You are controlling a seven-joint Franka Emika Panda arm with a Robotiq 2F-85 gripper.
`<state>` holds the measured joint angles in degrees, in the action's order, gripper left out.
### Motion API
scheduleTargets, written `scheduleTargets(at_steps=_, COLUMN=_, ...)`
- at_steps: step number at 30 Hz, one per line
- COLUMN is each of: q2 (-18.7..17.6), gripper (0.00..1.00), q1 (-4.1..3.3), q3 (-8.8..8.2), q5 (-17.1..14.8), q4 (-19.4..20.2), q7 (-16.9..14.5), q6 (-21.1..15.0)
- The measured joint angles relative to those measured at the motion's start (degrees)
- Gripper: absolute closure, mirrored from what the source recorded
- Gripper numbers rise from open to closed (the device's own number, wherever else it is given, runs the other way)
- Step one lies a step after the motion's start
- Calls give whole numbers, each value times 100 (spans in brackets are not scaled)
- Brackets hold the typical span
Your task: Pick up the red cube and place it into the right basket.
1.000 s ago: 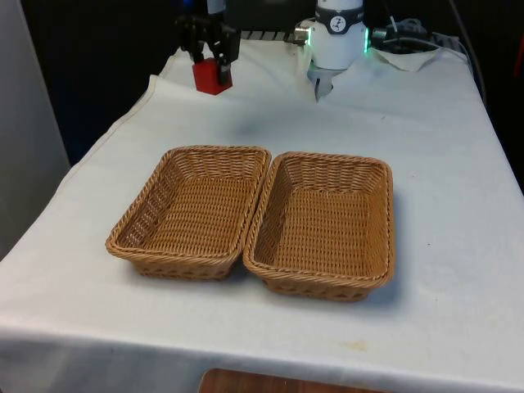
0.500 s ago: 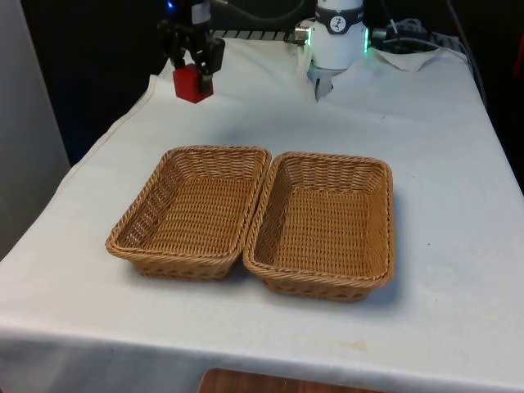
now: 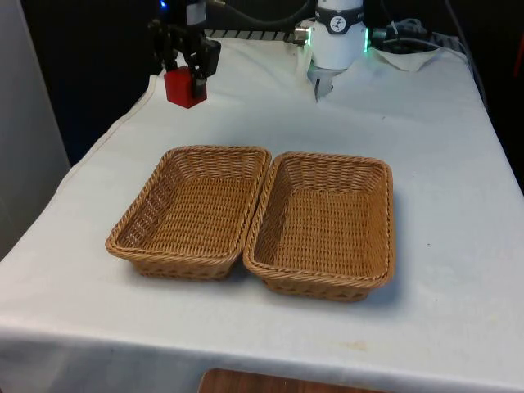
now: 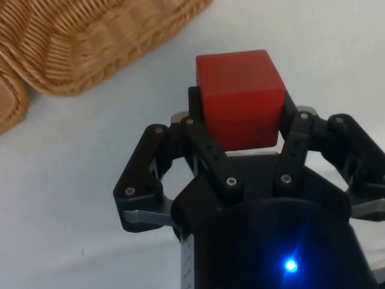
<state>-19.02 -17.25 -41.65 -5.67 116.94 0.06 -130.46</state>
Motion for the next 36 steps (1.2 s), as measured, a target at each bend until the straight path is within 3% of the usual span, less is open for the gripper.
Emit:
scheduleTargets(at_steps=20, q2=-1020, gripper=96, q1=0, q3=172, q5=-590, q4=-1175, q7=-6, q6=109)
scheduleTargets(at_steps=36, q2=-1667, gripper=96, q1=-6, q3=401, q5=-1134, q4=-1770, q7=40, q6=-103)
